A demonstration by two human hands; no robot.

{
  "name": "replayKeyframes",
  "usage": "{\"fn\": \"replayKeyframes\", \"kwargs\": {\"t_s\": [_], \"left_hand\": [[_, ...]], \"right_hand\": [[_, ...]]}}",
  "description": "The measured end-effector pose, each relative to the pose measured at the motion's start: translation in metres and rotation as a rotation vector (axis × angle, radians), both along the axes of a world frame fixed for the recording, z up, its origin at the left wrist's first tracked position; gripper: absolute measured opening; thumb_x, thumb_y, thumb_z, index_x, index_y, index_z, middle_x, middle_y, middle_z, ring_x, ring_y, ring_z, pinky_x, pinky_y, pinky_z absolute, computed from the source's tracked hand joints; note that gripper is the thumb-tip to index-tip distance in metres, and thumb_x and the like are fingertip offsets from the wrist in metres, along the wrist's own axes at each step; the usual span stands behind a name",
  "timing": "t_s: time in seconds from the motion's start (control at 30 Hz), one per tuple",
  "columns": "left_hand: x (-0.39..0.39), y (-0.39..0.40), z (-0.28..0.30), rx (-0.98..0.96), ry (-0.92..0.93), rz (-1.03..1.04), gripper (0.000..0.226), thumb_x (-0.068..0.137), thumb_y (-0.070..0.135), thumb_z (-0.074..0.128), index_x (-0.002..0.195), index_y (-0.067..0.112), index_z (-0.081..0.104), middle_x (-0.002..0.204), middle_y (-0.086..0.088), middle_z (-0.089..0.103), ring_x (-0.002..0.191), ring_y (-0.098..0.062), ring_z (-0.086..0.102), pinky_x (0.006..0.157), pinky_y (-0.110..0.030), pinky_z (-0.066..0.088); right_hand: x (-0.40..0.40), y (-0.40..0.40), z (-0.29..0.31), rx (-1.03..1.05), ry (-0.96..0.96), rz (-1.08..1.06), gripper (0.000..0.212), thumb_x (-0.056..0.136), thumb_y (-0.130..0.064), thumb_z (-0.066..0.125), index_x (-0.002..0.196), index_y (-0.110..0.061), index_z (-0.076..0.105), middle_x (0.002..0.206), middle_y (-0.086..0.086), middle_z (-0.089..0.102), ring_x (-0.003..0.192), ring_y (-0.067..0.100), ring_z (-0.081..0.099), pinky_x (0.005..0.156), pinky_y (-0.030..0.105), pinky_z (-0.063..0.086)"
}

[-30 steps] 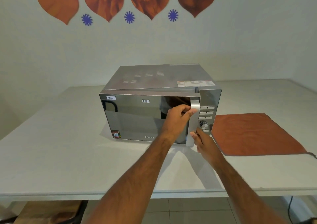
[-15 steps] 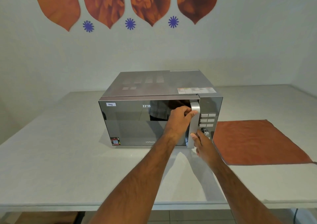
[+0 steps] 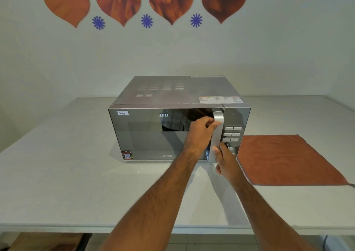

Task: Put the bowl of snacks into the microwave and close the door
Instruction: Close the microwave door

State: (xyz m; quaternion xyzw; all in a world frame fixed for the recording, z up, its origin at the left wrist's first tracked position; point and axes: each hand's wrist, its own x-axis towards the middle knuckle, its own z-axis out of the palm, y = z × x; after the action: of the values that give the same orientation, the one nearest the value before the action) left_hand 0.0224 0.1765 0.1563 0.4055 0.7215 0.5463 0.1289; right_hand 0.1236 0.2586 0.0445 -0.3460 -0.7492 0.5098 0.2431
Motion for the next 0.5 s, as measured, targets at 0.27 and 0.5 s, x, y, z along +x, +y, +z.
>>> {"fn": "replayKeyframes", "kwargs": {"t_s": [0.27, 0.5], "left_hand": [[0.001, -0.005, -0.002, -0.012, 0.008, -0.006, 0.039, 0.102, 0.04, 0.065, 0.132, 0.015, 0.069, 0.123, -0.006, 0.074, 0.114, -0.021, 0.07, 0.1, -0.045, 0.061], [0.017, -0.035, -0.038, -0.133, -0.036, -0.158, 0.059, 0.109, 0.017, 0.053, 0.163, 0.033, 0.035, 0.162, -0.001, 0.051, 0.148, -0.023, 0.049, 0.12, -0.05, 0.042]], "right_hand": [[0.005, -0.01, 0.008, 0.132, -0.082, -0.026, 0.04, 0.103, -0.051, 0.04, 0.128, -0.023, 0.052, 0.095, -0.009, 0.063, 0.077, 0.015, 0.066, 0.064, 0.023, 0.051], [0.017, -0.021, -0.006, 0.032, -0.003, 0.04, 0.074, 0.086, -0.084, 0.037, 0.144, -0.037, 0.046, 0.122, -0.005, 0.068, 0.106, 0.025, 0.071, 0.095, 0.051, 0.059]]}}
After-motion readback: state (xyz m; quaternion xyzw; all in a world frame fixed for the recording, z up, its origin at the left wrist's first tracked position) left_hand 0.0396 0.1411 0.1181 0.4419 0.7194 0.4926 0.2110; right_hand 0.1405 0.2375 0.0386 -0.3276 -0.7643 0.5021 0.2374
